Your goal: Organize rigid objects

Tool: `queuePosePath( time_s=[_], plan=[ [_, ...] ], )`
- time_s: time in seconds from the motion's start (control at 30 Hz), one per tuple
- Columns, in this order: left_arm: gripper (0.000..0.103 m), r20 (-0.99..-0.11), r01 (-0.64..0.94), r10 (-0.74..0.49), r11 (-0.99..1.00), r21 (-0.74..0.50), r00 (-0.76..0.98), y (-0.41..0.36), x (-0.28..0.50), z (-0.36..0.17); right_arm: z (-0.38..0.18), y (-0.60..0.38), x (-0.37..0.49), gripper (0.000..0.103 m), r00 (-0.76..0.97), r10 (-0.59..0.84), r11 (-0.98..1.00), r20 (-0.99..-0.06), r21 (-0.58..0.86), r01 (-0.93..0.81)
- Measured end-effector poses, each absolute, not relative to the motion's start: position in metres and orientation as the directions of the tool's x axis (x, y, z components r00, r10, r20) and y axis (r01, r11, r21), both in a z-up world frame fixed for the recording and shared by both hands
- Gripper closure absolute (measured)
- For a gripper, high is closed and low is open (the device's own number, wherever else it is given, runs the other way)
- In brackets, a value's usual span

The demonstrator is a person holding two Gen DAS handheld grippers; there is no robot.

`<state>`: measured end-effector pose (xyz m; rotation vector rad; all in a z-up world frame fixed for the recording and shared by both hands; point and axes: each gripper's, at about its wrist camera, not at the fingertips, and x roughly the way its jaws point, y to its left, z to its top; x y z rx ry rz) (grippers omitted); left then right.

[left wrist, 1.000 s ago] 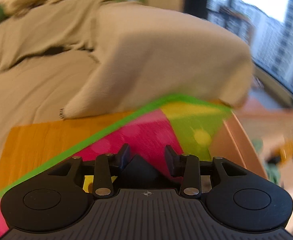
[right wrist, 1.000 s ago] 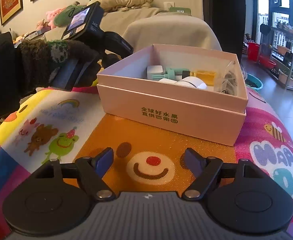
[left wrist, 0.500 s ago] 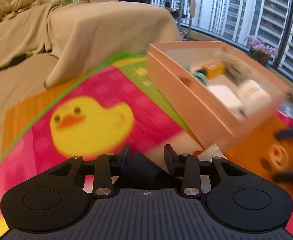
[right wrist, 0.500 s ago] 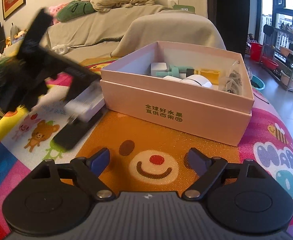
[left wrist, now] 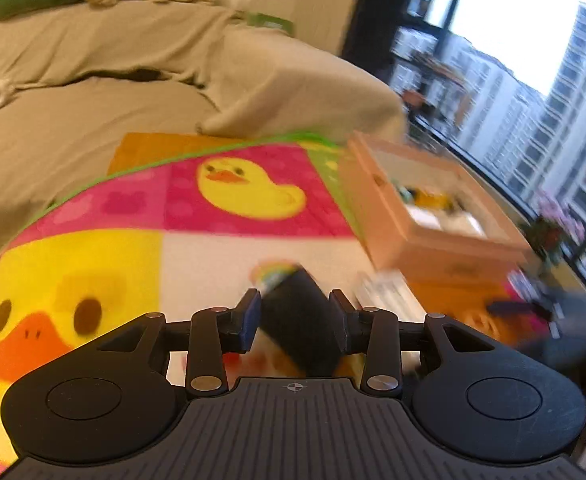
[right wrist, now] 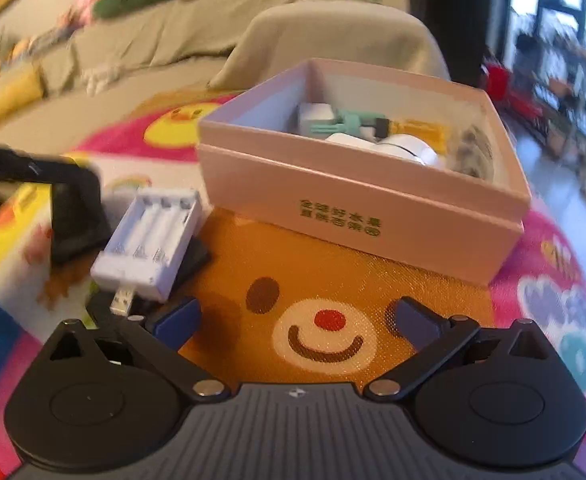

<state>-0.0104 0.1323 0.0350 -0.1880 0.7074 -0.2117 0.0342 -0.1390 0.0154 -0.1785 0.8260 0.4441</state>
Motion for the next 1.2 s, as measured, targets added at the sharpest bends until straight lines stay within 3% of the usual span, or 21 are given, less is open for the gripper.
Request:
queuePosePath(
  time_s=[0.07, 0.23, 0.3, 0.33, 0.37, 0.43, 0.47, 0.8, 0.87, 0.93, 1.07, 1.2],
  plan=[
    [0.062, -0.642, 0.173, -0.294, 0.954, -0.246, 0.708, 0.127, -0.019, 0.031, 0.024, -0.139, 0.035, 0.005, 0.557, 0.365, 0.874, -0.746, 0.067, -0.482],
    [0.062, -0.690, 0.164, -0.265, 0.964, -0.210, 0.673, 0.116, -0.013, 0.008, 0.051, -0.114, 0.020, 0.005, 0.634, 0.457, 0.844, -0.624, 0.081, -0.530],
    [0.062, -0.680, 0.143, -0.258, 0.965, -0.222, 0.687, 0.116, -0.007, 0.007, 0.049, -0.098, 0.024, 0.011, 0.619, 0.471, 0.834, -0.629, 0.090, -0.544],
    [0.062, -0.675, 0.132, -0.254, 0.965, -0.227, 0.692, 0.117, -0.004, 0.006, 0.045, -0.091, 0.028, 0.024, 0.596, 0.477, 0.825, -0.646, 0.094, -0.558],
    [0.062, -0.671, 0.124, -0.249, 0.966, -0.229, 0.699, 0.119, -0.003, 0.006, 0.039, -0.084, 0.032, 0.044, 0.567, 0.475, 0.816, -0.673, 0.095, -0.571],
    [0.062, -0.660, 0.109, -0.239, 0.966, -0.233, 0.712, 0.121, 0.005, 0.005, 0.033, -0.083, 0.035, 0.055, 0.529, 0.468, 0.814, -0.709, 0.113, -0.569],
    [0.062, -0.657, 0.100, -0.236, 0.966, -0.238, 0.716, 0.121, 0.009, 0.005, 0.033, -0.088, 0.033, 0.056, 0.537, 0.465, 0.821, -0.704, 0.115, -0.559],
    [0.062, -0.642, 0.022, -0.171, 0.972, -0.233, 0.748, 0.118, 0.040, 0.005, 0.028, -0.188, 0.016, 0.055, 0.625, 0.264, 0.935, -0.734, 0.035, -0.354],
    [0.062, -0.644, 0.030, -0.180, 0.971, -0.237, 0.743, 0.113, 0.033, 0.011, 0.026, -0.197, 0.010, 0.036, 0.631, 0.251, 0.938, -0.734, 0.023, -0.346],
    [0.062, -0.630, 0.077, -0.224, 0.965, -0.252, 0.743, 0.104, 0.019, 0.020, 0.022, -0.202, 0.009, 0.025, 0.642, 0.245, 0.940, -0.727, 0.016, -0.340],
    [0.062, -0.635, 0.197, -0.332, 0.941, -0.275, 0.698, 0.079, -0.008, 0.028, 0.016, -0.195, 0.010, 0.014, 0.677, 0.236, 0.944, -0.697, -0.001, -0.329],
    [0.062, -0.691, 0.267, -0.324, 0.944, -0.193, 0.646, 0.045, -0.015, 0.018, 0.013, -0.193, 0.013, 0.011, 0.687, 0.244, 0.946, -0.685, 0.013, -0.323]
  ],
)
